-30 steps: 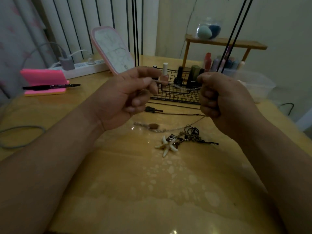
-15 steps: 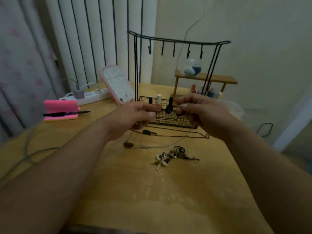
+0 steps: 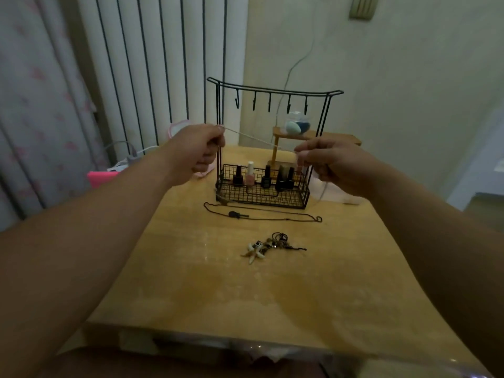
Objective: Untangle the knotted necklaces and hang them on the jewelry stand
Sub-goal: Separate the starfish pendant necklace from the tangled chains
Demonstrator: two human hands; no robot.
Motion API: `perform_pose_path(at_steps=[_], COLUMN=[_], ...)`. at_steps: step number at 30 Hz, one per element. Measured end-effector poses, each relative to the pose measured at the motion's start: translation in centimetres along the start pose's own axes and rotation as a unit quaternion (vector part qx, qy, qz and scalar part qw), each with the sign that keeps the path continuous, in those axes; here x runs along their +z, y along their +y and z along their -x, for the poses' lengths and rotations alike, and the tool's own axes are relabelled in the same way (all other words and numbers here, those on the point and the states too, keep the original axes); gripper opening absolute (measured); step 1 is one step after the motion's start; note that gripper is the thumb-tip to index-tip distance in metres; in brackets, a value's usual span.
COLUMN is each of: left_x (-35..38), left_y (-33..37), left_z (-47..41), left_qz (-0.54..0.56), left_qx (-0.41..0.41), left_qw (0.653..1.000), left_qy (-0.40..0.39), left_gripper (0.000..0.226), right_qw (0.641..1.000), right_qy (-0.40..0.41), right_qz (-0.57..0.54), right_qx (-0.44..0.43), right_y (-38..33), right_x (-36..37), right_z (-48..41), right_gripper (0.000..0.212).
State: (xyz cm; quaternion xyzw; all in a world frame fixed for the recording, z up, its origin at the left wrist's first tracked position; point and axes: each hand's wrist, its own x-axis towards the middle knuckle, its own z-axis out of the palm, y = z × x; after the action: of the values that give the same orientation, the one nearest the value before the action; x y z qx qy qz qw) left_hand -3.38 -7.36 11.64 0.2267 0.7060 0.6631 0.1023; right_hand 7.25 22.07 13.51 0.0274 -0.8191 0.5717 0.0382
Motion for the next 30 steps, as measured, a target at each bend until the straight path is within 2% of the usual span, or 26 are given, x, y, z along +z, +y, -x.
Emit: perform_pose_path(at_steps=[9, 15, 18, 22, 25, 30], left_x=[-1.9, -2.4, -2.3, -2.1, -2.2, -1.8], left_y=[-1.7, -4.4, -5.8, -7.7, -8.7, -9.7], left_z=[0.4, 1.2, 1.3, 1.0, 0.7, 0.8], left_qz=[0.043, 0.004, -0.007, -0.015, -0.008, -0.035], left_qx=[-0.099, -0.148, -0.149, -0.129, -0.118, -0.138], left_qw=[0.993, 0.988, 0.987, 0.989, 0.990, 0.985], left_qy=[0.048, 0.042, 0.055, 0.076, 0.078, 0.093], left_gripper=[0.037, 0.047, 0.048, 0.031, 0.030, 0.025], right_qw=[0.995, 0.987, 0.985, 0.981, 0.983, 0.982], right_qy=[0.048, 0.059, 0.069, 0.105, 0.117, 0.123], right_qz=[-0.080, -0.140, -0.141, -0.142, -0.107, -0.078], right_qx=[0.036, 0.057, 0.071, 0.084, 0.091, 0.119], right_y=[0.8, 3.1, 4.4, 6.2, 7.6, 10.0], right_x=[-2.3, -2.3, -1.7, -1.2, -0.7, 0.5], right_z=[0.3, 0.5, 0.4, 0.5, 0.4, 0.2], right_gripper=[0.023, 0.025, 0.024, 0.021, 0.021, 0.022])
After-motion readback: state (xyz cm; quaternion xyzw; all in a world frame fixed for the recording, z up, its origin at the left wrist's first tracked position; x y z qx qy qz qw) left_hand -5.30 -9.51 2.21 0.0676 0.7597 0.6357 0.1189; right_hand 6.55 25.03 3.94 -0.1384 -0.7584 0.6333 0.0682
